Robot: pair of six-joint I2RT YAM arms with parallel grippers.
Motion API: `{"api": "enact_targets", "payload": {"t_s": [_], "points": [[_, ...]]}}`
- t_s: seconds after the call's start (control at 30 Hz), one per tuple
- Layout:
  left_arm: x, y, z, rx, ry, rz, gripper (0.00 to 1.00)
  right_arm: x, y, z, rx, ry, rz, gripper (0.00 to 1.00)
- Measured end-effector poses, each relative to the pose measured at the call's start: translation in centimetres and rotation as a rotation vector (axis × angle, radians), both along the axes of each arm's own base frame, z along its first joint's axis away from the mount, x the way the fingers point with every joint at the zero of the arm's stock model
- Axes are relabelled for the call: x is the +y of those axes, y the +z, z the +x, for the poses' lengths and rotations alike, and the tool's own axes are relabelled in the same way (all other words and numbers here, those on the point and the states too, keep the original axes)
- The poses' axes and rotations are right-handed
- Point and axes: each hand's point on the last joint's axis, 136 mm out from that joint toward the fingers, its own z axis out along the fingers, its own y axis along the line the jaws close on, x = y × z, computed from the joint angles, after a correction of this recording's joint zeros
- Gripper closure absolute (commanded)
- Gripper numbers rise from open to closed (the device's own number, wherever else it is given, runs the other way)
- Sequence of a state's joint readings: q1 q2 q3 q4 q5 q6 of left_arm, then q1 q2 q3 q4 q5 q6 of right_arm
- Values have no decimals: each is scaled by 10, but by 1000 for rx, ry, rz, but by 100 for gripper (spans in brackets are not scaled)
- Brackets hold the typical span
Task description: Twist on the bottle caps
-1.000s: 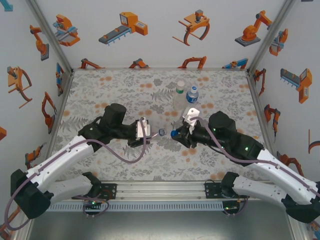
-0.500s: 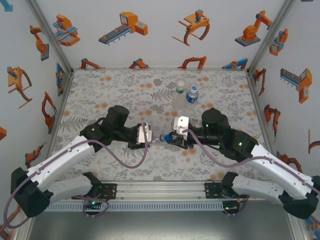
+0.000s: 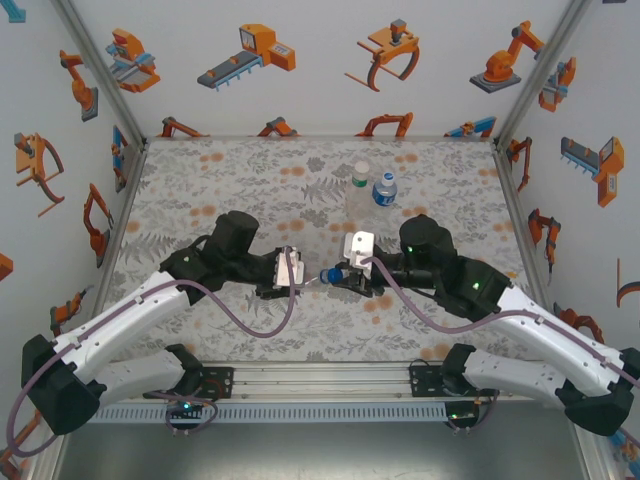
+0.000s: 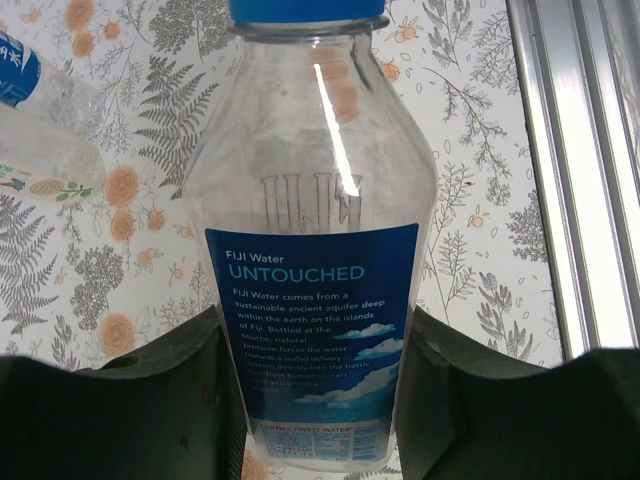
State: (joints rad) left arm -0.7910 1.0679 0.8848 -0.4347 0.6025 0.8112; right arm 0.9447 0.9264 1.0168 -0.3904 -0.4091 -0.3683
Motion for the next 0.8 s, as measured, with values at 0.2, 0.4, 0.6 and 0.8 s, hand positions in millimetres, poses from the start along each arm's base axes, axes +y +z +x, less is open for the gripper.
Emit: {"api": "enact_targets", "payload": {"t_s": [0.2,0.4,0.6,0.8], "points": [[0,0,0,0,-1,1,100,2,-1,-1,6,11,1,100],[1,-1,-1,5,0,6,100,3,-2,-1,9,16,-1,100],[1,-2,-1,10,1,11,100,4,-3,-1,12,19,-4,100],[3,-4,-1,17,8,20,100,5,-7,0,7,24,-18,100]]}}
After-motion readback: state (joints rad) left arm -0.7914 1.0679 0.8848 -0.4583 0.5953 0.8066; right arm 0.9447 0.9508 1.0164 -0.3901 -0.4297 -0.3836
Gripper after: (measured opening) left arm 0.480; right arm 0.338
